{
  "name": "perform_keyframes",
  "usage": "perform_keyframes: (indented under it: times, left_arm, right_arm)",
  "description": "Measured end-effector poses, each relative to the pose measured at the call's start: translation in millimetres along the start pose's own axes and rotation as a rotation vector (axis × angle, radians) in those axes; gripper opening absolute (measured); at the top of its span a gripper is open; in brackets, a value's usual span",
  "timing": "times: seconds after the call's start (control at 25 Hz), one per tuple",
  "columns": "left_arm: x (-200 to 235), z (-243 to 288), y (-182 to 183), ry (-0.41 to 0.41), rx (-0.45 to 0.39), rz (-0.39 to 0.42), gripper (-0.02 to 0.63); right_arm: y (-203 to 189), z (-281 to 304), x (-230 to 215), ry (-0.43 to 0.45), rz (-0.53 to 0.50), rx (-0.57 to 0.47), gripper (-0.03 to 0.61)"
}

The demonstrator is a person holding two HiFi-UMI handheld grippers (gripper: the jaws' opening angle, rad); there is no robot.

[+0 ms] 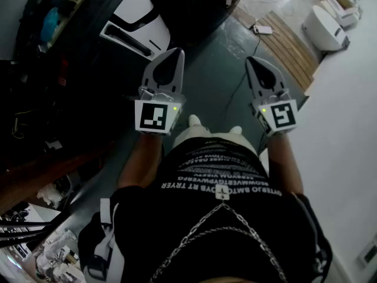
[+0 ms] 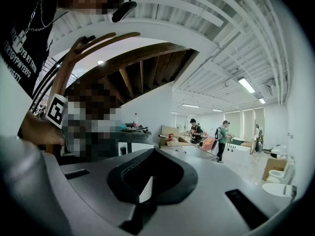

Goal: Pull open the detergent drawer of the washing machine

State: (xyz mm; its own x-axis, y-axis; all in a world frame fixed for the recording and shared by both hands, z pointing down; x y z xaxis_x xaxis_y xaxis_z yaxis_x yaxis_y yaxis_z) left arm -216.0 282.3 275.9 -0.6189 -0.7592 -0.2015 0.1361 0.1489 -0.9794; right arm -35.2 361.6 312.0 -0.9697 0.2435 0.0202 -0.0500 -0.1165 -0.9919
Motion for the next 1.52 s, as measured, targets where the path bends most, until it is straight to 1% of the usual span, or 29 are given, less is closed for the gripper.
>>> perform_keyframes:
  times: [0.12,0.28,0.68,0.88,1.12,1.32,1.52]
  left_arm:
    - [12,-11,-8,-0.011,0.009,0.012,-0.006]
    - [33,-22,-14,-0.012,0.007,0.007,-0.006]
    - [71,-41,-29,-0.030,-0.014,-0.024,-0.006]
    - [79,-36,-29,-0.044,-0.019,-0.018,-0.006]
    - [84,-27,-24,-0.041,-0.037,-0.003,-0.006]
    - [93,-13,-31,-0.022,-0.006,0.008,-0.006]
    - [101,9,-40,-0.004,0.024,0.005,-0.006]
  right_arm:
    - [-3,7,13,-0.022,0.005,0.020,0.002]
    - [-4,19,30,-0.023,0.037,0.001,0.002]
    - [6,44,65,-0.061,-0.013,0.043,0.002]
    - [13,51,65,-0.074,-0.020,0.043,0.002]
    - [16,60,54,-0.085,0.003,0.047,0.002]
    - [17,81,38,-0.064,0.022,0.014,0.002]
    - [11,104,17,-0.040,0.049,0.009,0.002]
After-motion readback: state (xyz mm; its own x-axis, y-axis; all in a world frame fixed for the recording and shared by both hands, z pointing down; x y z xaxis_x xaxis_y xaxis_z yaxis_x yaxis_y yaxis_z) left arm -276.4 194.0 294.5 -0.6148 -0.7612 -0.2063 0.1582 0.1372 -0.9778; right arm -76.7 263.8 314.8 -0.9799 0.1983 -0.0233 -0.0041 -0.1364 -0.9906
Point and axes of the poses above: the fingertips, and each gripper's own axes: z forward along the fingers, x to its left, y out of its top, the point moved 3 cm from there along -z, backward along the fingers, and after that the axes turned 5 degrees about z, right-handed, at the moved point
